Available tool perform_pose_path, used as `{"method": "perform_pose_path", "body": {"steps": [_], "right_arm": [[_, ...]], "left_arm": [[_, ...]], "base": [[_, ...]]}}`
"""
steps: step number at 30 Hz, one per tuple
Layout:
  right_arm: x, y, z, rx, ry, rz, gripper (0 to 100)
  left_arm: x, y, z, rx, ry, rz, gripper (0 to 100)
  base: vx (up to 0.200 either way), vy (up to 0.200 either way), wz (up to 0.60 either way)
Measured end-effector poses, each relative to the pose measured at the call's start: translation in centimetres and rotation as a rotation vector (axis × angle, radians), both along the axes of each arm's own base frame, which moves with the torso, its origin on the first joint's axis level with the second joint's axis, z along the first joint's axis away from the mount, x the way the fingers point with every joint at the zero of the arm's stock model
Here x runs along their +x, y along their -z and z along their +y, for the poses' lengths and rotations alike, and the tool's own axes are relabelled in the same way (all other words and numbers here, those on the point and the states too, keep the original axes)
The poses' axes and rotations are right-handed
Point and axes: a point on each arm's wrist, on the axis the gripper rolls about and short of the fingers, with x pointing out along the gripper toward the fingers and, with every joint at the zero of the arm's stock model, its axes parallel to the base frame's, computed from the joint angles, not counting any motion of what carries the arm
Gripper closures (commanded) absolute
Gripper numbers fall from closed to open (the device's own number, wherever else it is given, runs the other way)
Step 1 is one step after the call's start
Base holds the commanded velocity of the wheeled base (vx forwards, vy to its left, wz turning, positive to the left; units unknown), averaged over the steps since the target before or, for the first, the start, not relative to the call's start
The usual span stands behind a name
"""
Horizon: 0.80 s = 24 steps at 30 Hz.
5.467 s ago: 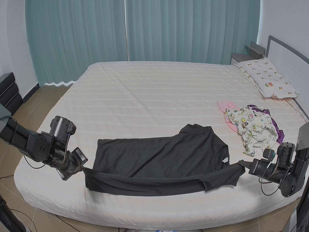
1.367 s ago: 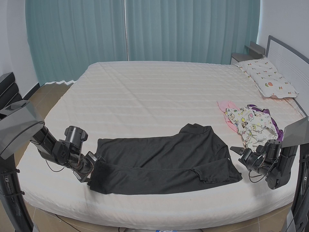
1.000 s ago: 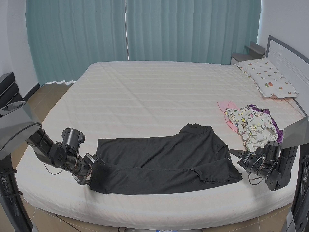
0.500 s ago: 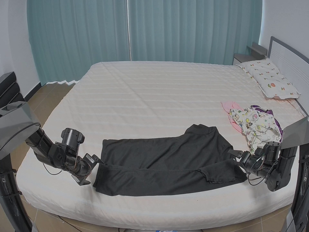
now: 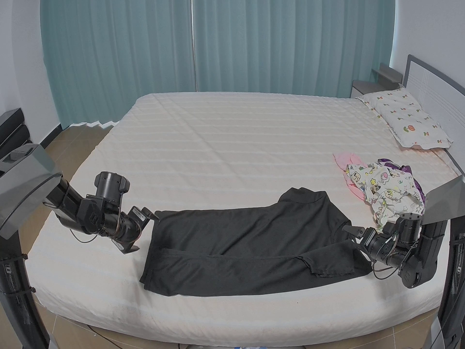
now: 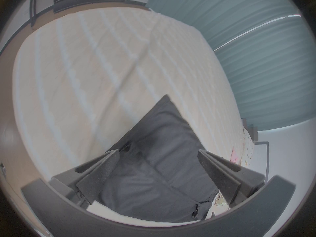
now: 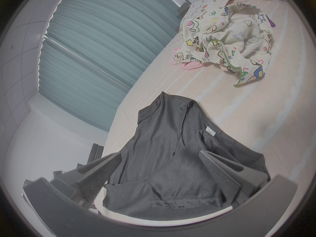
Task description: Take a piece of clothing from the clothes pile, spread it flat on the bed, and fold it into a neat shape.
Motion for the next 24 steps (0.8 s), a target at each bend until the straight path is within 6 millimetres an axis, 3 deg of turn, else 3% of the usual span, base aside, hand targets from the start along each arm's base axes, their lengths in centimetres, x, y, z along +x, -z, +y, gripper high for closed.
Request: {"method": "perform_pose_path", "body": {"steps": [7, 14, 24], "right_arm": [[-0.1, 0.0, 0.2, -0.003, -0.002, 0.0, 0], [-0.1, 0.0, 1.0, -0.012, -0.019, 0.0, 0], [-0.2, 0.1, 2.1, -0.024, -0.049, -0.001, 0]], "left_arm": [[4.3, 0.9, -0.2, 0.084, 0.096, -0.095, 0], [9.2, 3.4, 0.3, 0.205, 0.2, -0.19, 0], [11.3, 6.4, 0.5, 0.246, 0.208, -0.209, 0]], "base": [[0.0, 0.0, 0.0], [0.0, 0.0, 0.0], [0.0, 0.0, 0.0]]}}
